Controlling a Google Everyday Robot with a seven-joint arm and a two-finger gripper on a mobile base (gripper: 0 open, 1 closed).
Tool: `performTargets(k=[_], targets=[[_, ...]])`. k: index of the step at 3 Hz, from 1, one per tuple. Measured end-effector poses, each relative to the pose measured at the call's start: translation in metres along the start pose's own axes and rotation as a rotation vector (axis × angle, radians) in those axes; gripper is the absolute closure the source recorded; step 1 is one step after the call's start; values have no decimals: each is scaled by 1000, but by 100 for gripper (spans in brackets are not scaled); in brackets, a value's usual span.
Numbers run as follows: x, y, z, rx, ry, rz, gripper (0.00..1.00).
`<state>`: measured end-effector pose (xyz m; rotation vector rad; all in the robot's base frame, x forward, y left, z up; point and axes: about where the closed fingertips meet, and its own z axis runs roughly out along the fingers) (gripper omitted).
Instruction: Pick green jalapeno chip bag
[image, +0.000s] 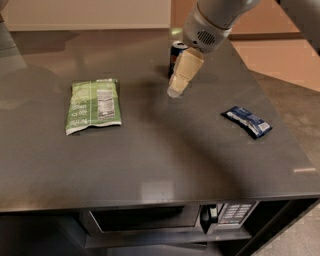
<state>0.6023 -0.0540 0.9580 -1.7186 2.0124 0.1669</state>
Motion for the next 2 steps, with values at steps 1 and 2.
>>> performTargets(k=[1,2], targets=[[-34,-7,43,-48,14,12,0],[-60,-11,77,-82,27,36,0]])
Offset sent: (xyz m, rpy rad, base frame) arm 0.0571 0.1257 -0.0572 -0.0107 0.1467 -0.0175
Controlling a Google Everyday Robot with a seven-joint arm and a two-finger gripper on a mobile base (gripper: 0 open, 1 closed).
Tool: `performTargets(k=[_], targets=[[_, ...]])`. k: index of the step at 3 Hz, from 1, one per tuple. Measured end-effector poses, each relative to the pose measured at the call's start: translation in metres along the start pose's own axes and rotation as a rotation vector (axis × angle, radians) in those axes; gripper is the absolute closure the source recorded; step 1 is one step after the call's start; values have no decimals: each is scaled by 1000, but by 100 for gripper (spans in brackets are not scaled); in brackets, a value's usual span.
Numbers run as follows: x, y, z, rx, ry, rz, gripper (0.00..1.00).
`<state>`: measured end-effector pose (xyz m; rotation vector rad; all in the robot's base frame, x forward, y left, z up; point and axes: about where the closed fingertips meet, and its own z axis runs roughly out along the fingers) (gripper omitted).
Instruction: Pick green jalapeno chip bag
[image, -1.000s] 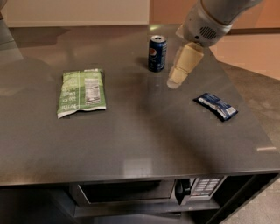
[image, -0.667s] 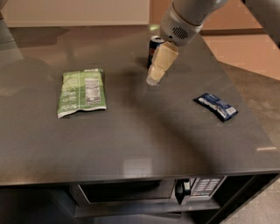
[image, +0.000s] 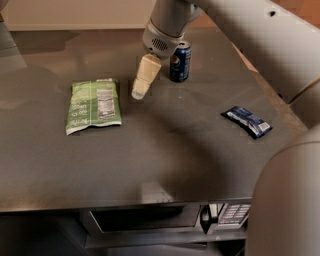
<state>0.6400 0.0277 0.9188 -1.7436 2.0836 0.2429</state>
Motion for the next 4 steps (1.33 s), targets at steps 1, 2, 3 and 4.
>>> performTargets(k=[1,2,3,4], targets=[[-24,-5,28,-27,8,32,0],[-48,-9,49,-53,10,76,0],[-91,-7,83,-81,28,110,0],[-91,-7,83,-81,28,111,0]])
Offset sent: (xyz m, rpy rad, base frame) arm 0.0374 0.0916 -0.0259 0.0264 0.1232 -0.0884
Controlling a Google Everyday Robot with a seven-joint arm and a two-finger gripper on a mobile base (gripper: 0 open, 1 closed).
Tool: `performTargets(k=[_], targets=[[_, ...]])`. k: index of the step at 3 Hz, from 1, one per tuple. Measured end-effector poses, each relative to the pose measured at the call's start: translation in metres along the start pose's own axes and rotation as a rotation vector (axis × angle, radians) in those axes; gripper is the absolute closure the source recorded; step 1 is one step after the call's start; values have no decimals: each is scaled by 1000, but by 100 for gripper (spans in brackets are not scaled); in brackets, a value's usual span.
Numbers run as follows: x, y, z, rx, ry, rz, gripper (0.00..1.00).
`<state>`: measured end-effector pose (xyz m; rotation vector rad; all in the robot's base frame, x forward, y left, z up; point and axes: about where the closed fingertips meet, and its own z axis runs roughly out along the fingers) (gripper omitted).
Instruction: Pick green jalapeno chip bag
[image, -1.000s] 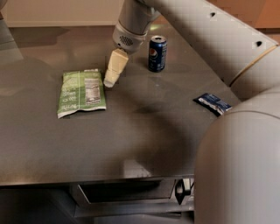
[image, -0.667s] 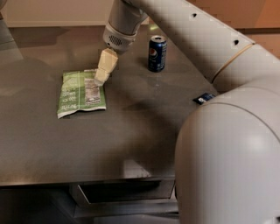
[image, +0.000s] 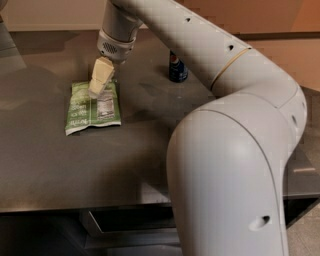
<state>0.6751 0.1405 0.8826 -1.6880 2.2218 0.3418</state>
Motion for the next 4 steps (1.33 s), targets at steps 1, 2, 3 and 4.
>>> performTargets(k=[1,2,3,4], targets=[[3,-2,12,-11,27,34,0],[3,-7,27,-24,46,58,0],[2,-11,42,-35,59,77,0],[1,-16,54,-43,63,99,0]])
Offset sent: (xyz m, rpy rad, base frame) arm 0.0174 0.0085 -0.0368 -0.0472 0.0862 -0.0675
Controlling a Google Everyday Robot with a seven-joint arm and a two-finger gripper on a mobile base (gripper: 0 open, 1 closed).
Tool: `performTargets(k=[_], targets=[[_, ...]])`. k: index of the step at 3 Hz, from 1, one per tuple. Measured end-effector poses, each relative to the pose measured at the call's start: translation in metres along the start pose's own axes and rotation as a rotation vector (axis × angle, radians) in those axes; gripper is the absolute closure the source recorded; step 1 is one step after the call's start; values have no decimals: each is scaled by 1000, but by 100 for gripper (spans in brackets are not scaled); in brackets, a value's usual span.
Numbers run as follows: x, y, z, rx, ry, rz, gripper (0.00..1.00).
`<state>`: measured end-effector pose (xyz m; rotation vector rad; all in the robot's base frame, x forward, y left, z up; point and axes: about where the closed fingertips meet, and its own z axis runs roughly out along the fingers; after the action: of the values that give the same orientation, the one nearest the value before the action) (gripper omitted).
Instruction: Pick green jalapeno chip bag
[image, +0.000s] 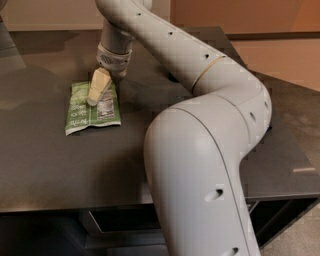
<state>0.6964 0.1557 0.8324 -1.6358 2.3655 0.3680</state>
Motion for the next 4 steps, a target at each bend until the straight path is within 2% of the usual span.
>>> performTargets(k=[1,2,4], targets=[[-4,-6,9,6,-4,11,0],[-7,-10,15,17,3,16,18],[-11,-8,14,13,9,18,65]])
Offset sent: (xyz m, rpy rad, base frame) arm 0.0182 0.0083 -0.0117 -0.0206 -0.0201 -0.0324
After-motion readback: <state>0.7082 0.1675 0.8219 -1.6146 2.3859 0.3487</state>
